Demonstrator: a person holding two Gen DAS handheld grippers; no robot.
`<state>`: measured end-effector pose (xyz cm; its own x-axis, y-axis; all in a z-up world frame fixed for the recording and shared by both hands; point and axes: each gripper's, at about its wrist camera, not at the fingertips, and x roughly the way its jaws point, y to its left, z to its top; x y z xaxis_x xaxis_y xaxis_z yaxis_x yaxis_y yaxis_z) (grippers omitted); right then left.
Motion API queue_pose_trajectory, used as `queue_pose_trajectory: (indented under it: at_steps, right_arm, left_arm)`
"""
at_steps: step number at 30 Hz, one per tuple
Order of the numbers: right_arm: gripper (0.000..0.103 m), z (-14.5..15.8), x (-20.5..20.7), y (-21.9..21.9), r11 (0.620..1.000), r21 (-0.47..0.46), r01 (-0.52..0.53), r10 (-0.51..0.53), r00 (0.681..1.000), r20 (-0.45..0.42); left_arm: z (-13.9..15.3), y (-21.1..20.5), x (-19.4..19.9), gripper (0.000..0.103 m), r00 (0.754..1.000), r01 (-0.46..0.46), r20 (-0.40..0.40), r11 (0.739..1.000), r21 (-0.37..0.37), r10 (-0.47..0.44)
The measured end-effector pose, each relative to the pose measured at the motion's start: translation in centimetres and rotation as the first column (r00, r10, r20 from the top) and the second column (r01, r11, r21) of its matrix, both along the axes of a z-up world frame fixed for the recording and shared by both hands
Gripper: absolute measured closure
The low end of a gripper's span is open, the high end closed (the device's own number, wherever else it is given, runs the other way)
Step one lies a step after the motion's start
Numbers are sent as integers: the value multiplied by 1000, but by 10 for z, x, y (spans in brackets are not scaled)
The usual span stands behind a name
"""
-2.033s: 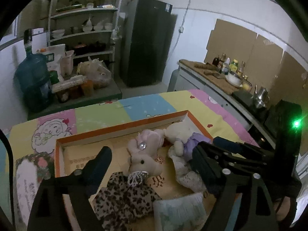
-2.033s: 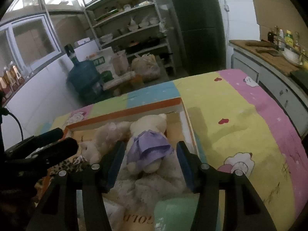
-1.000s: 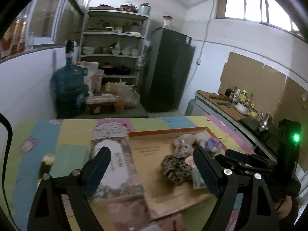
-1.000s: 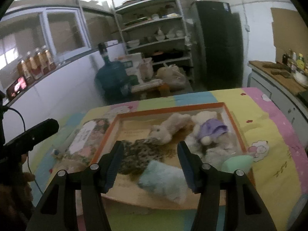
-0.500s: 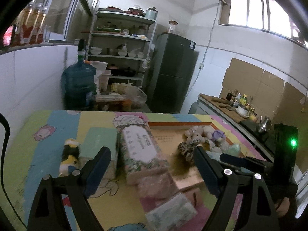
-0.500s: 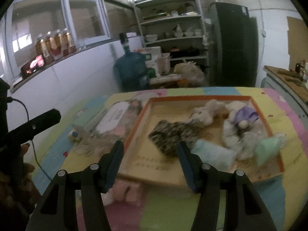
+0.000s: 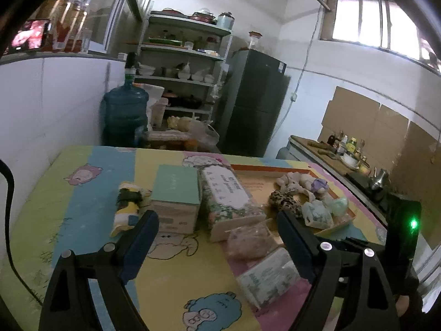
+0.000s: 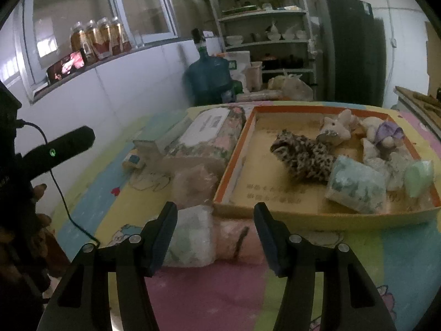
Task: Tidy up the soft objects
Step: 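Move both open tools back toward the remaining items on the mat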
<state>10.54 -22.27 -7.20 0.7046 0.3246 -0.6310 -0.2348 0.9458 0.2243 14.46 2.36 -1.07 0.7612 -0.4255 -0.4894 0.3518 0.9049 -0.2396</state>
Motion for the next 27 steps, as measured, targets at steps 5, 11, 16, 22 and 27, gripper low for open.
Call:
queue_pose_trajectory:
  at_steps: [5,11,16,22,27]
  right_arm:
    - [44,-1,-6,13,1000,5,-25,25,1000,-5]
    - [44,9,-15,32,998,7,-68,68,997,34]
    - [44,10,-18,42,991,26,-134,133,990,48]
    - [44,-1,-13,32,993,48,-109,108,993,39]
    - [43,-22,-14,19,997,47,-61,63,998,-29]
  left_arm:
    - [8,13,-15,16,999,-33,23,999,-4,33]
    - [25,32,-44,16,993,-96,69,995,-5,96]
    - [39,48,-71,16,982,-162,97,987,5,161]
    - [53,58,-94,16,967,-233,120,971,47,226]
    - [48,63,-97,16,962,-258,111,965,54,251]
